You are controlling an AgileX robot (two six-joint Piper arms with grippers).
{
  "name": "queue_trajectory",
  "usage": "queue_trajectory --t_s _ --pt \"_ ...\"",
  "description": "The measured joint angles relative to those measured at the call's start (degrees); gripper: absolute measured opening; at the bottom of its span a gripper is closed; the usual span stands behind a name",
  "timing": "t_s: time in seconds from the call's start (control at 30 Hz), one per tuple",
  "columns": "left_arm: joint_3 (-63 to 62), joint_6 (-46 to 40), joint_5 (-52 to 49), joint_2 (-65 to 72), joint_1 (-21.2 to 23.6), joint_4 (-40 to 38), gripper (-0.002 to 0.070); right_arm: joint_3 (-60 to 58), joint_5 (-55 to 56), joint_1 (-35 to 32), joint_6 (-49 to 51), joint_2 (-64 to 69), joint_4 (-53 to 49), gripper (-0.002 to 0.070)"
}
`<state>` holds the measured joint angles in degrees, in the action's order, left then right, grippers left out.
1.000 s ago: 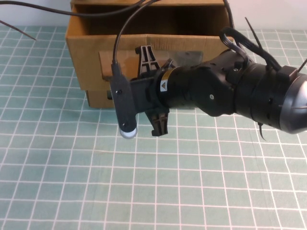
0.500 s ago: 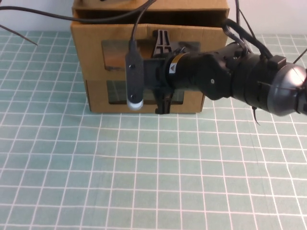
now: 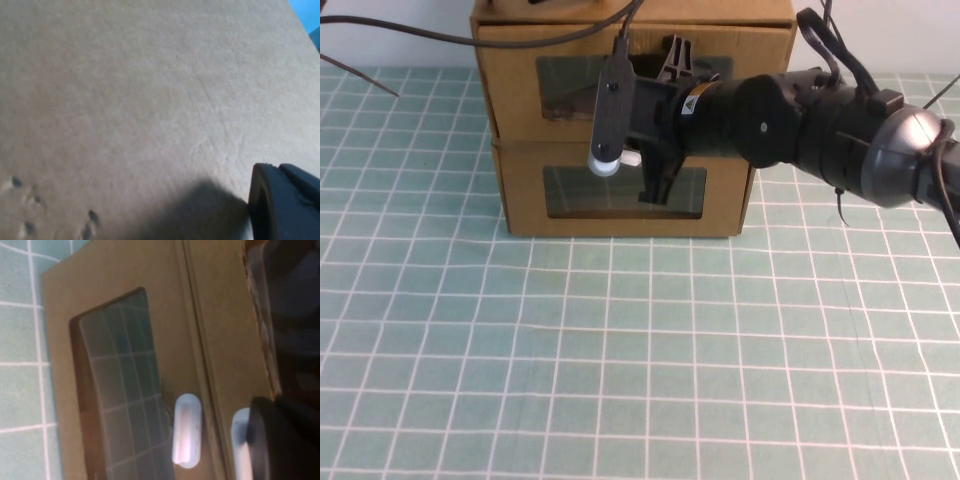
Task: Close the shoe box
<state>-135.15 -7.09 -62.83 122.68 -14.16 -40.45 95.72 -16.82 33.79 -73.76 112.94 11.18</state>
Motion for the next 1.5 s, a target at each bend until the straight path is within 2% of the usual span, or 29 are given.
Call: queue_trajectory --t_s 0.23,0.47,0.77,1.07,1.23,1.37,1.5 --pt "0.0 -0.12 0.0 0.0 0.25 -0.09 -0.0003 0.57 -2.69 -0.12 0.0 0.01 0.22 -0.0013" --pt "0.0 -2.72 -1.37 0.0 1.49 -3.46 -0.0003 0.57 -9.88 -0.51 0.12 -3.0 0.37 -0.0013" --pt "0.64 -6.19 -4.78 -4.31 2.83 -1.48 -0.0003 0.57 -20.56 -0.62 0.6 -12.78 8.75 -0.0013" --pt "0.64 -6.73 -9.22 -15.8 3.37 2.59 -0.0003 0.57 -25.44 -1.63 15.24 -24.49 9.24 -0.0013" --pt "1.34 -6.73 -9.46 -23.14 3.37 3.76 -0.0003 0.57 -29.97 -4.81 26.74 -31.98 9.14 -0.0013" --pt "5.46 -6.61 -9.76 -30.96 3.37 5.12 -0.0003 0.57 -37.38 -8.85 34.6 -37.54 8.76 -0.0013" --pt "14.97 -6.61 -9.76 -41.09 3.37 8.21 -0.0003 0.57 -43.79 -11.92 38.81 -42.42 8.63 -0.0013"
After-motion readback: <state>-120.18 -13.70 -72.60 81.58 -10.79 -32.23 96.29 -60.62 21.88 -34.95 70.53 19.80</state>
